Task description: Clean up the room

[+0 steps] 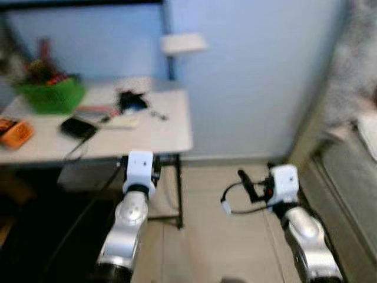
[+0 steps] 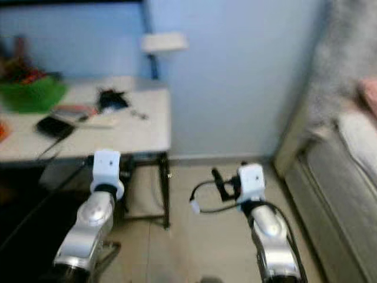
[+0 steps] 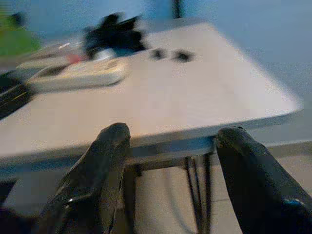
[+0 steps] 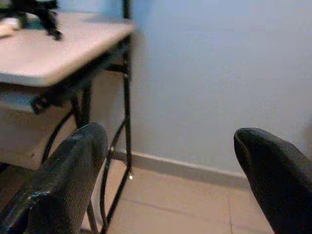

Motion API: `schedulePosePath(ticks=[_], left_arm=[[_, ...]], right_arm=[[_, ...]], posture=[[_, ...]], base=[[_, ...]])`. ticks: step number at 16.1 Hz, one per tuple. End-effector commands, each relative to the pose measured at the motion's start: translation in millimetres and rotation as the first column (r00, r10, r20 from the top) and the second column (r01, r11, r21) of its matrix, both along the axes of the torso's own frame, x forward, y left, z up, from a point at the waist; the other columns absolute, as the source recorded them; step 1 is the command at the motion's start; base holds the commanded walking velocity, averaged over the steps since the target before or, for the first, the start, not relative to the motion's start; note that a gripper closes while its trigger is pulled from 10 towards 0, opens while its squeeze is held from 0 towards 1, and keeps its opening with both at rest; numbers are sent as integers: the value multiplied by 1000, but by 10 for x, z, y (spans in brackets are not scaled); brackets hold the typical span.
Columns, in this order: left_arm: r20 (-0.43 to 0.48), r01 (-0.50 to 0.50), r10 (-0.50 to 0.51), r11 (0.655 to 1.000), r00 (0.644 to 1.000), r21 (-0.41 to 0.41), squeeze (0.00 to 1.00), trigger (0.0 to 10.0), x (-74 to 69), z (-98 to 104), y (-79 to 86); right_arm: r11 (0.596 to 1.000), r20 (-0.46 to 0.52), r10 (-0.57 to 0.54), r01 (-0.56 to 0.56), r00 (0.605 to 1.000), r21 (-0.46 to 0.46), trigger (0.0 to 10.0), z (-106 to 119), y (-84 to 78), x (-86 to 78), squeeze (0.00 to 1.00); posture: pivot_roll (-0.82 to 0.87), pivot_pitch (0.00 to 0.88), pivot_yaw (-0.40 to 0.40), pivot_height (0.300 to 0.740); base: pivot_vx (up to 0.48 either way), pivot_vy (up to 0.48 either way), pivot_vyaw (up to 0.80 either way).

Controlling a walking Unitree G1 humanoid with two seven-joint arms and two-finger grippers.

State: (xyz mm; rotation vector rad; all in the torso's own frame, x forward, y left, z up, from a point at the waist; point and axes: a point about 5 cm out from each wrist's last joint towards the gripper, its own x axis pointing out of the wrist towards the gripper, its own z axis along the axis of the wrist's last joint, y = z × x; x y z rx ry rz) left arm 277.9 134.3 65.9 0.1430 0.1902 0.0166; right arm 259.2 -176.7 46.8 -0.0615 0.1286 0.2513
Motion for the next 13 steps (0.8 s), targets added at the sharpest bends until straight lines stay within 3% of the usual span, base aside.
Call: schedulePosePath(ticks=[1,13], left_arm=[[-14,-24,24,1000,1000,8,0,10000,8,-16,73],[-42,-25,25,1000,999,9,0,10000,-8,-106,116]], right_arm=[[1000,-3,0,0,1000,5,10000,-14,33,-22,0],[1000,-3,-1,1,1000,-22,10000,-24,40,-17,0]], posture=[[-139,0,58,723],[-134,0,58,723]], base=[[0,0,0],[0,0,0]])
